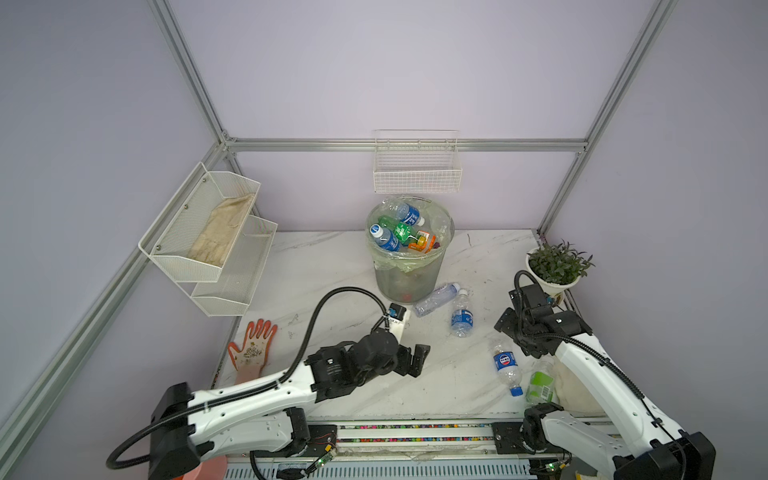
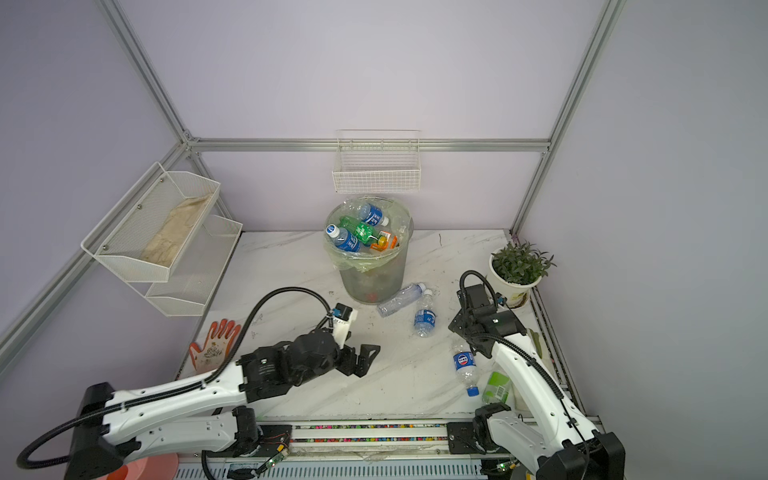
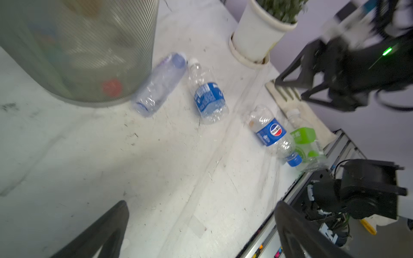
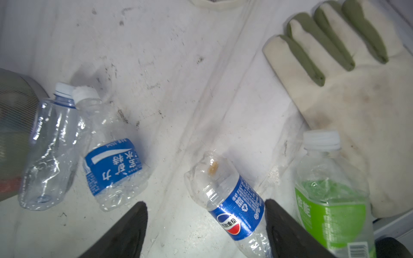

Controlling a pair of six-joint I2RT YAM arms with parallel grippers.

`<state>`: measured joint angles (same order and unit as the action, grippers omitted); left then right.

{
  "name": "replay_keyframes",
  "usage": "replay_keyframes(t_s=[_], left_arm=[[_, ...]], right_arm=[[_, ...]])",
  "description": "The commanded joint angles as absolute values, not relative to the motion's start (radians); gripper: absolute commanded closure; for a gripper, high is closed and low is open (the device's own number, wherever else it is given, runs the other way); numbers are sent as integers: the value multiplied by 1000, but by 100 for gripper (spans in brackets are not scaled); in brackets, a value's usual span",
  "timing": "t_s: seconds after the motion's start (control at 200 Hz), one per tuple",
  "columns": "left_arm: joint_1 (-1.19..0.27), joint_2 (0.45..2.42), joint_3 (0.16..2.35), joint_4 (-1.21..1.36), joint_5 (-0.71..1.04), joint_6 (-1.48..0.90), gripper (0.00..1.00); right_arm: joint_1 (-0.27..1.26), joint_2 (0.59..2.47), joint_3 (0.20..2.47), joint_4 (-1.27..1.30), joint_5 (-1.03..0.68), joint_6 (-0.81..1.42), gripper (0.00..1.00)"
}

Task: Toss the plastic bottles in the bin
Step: 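Reach the left gripper across to the Pepsi bottle while the right gripper lifts away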

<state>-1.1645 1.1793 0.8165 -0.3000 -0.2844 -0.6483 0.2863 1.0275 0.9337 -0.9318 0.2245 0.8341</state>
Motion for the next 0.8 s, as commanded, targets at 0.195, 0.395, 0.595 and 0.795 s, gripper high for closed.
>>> replay_keyframes(t_s=[0.195,0.395,0.595,0.795], left_arm=[[-1255,1597,1201,-183,-242,-795,0],[-1256,1774,1360,-166,-185,-834,0],[-1258,1945,1548,-196,-140,-859,0],[-1263,2106,1746,-277,-126,-869,0]], right_arm=[[291,1046,1281,-1150,471,878,8],[291,1031,1343,-1171,536,881,3],[291,998,1369,-1166,570,867,3],[290,951,1400,-1148,584,829,3]])
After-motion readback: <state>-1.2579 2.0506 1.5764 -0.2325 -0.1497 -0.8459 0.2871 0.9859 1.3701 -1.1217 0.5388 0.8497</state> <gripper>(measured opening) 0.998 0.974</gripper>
